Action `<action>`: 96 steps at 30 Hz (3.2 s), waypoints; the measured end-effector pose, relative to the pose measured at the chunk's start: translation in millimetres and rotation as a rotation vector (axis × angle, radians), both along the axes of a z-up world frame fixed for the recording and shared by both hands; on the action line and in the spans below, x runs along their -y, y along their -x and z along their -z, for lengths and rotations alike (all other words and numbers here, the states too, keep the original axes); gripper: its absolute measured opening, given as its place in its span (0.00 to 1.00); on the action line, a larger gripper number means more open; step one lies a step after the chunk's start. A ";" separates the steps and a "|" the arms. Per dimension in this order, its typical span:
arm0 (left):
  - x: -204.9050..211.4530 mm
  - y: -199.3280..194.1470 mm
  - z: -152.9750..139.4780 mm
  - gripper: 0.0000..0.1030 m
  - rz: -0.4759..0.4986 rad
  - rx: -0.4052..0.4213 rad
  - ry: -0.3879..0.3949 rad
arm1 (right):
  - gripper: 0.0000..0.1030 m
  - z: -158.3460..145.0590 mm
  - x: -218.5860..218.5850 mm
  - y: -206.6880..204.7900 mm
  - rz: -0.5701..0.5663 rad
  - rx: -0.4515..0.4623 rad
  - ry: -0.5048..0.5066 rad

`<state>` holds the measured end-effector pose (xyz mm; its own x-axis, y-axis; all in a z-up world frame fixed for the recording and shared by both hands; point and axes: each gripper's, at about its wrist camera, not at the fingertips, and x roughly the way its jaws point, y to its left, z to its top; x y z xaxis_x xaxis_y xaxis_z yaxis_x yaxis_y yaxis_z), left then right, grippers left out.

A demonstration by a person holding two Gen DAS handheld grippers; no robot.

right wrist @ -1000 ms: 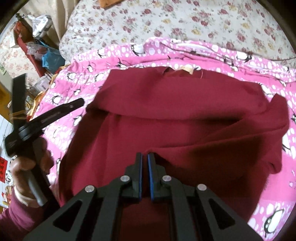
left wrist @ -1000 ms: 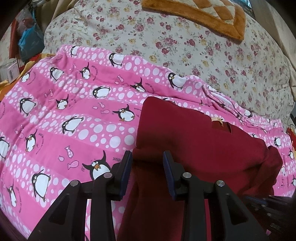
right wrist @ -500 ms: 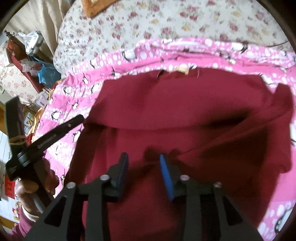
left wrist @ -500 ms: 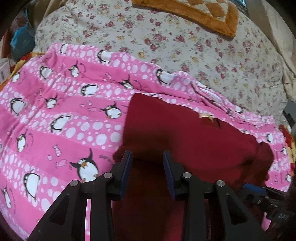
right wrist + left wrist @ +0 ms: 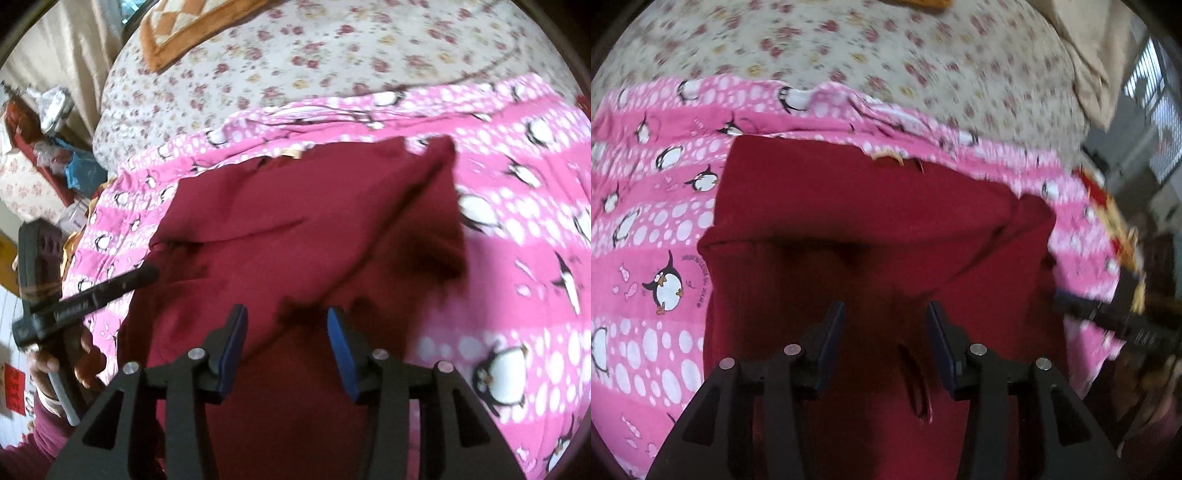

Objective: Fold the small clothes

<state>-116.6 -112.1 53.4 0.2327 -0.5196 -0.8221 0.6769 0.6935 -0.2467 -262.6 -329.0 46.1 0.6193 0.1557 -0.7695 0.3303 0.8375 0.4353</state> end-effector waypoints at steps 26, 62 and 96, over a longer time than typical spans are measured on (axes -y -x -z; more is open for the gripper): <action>81.8 19.3 -128.7 0.00 0.108 0.058 0.217 | 0.50 -4.0 62.5 52.7 0.170 0.077 -0.068; -8.1 -141.4 -0.5 0.00 -0.365 -0.101 0.094 | 0.41 45.6 145.3 -105.9 0.247 -0.038 -0.163; 8.9 -134.7 8.4 0.03 -0.425 0.096 -0.061 | 0.35 2.6 103.6 -40.7 0.232 -0.013 0.121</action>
